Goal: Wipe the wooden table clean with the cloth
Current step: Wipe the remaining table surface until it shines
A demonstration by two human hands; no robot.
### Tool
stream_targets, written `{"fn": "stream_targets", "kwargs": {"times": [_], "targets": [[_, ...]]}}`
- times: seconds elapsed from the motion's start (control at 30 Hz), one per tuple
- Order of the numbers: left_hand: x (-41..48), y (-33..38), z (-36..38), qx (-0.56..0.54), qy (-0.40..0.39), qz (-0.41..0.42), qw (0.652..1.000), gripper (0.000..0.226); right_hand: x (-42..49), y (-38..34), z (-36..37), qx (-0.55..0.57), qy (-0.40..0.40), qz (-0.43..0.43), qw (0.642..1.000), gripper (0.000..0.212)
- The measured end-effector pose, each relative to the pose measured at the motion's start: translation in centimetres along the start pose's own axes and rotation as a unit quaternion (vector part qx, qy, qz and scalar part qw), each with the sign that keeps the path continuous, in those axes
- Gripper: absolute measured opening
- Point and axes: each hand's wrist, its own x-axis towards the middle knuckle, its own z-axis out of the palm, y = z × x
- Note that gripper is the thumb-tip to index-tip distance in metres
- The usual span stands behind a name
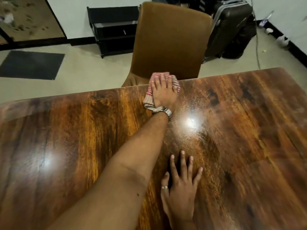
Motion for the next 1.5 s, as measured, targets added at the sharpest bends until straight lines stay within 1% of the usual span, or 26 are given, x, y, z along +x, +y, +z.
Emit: {"fn": "stream_targets", "kwargs": {"times": [0.07,0.17,0.27,0.4,0.47,0.53,0.67,0.83,0.9,0.97,1.07,1.17,1.27,1.37,1.43,1.5], "targets": [[-0.2,-5.2,-1.4,-0.006,-0.003,-0.038,0.999,0.061,-0.3,-0.1,-0.1,-0.001,-0.002,0.006,1.000,0.058],[-1.9,-14.1,-3.7,0.005,0.025,-0.091,0.996,0.060,-0.1,-0.1,0.1,0.001,-0.011,0.012,1.000,0.059],[-4.9,-24.0,-6.0,0.011,0.046,-0.144,0.988,0.059,-0.2,0.2,0.7,-0.008,-0.001,0.020,1.000,0.061],[-9.5,-37.7,-8.6,0.019,0.071,-0.224,0.972,0.060,0.0,-0.2,0.7,0.013,0.019,0.031,0.999,0.064],[-11.3,-42.1,-9.3,0.024,0.081,-0.247,0.965,0.059,-0.1,-0.3,0.7,0.022,0.036,0.029,0.999,0.066],[-12.6,-44.7,-9.7,0.023,0.087,-0.274,0.957,0.058,-0.2,-0.4,0.7,0.033,0.039,0.028,0.998,0.066],[-15.1,-45.7,-9.6,0.012,0.093,-0.294,0.951,0.059,-0.1,-0.5,0.8,0.036,0.045,0.029,0.998,0.066],[-24.5,-44.4,-7.8,0.016,0.096,-0.281,0.955,0.066,-0.1,-0.5,1.1,0.021,0.041,0.037,0.998,0.065],[-27.6,-43.7,-7.4,0.022,0.081,-0.276,0.957,0.067,-0.1,-0.5,1.1,0.014,0.040,0.039,0.998,0.065],[-28.4,-43.3,-7.4,0.022,0.070,-0.280,0.957,0.067,-0.1,-0.7,1.0,0.015,0.036,0.040,0.998,0.064],[-26.1,-43.6,-7.8,0.022,0.077,-0.277,0.957,0.065,-0.1,-1.1,0.8,0.014,0.041,0.038,0.998,0.064],[-21.1,-44.7,-8.6,0.023,0.076,-0.271,0.959,0.062,-0.2,-0.7,1.2,0.008,0.053,0.036,0.998,0.064],[-15.1,-45.1,-9.5,0.031,0.059,-0.297,0.953,0.064,-0.1,-0.6,1.5,0.008,0.064,0.026,0.998,0.065],[-11.0,-43.6,-9.8,0.040,0.055,-0.311,0.948,0.064,0.0,-0.6,1.5,0.009,0.060,0.028,0.998,0.066],[-9.1,-41.4,-9.6,0.043,0.044,-0.287,0.956,0.064,0.1,-0.8,1.5,0.012,0.058,0.032,0.998,0.066],[-7.9,-37.2,-8.6,0.064,0.025,-0.234,0.970,0.065,0.0,-0.9,1.4,0.016,0.055,0.035,0.998,0.066]]}}
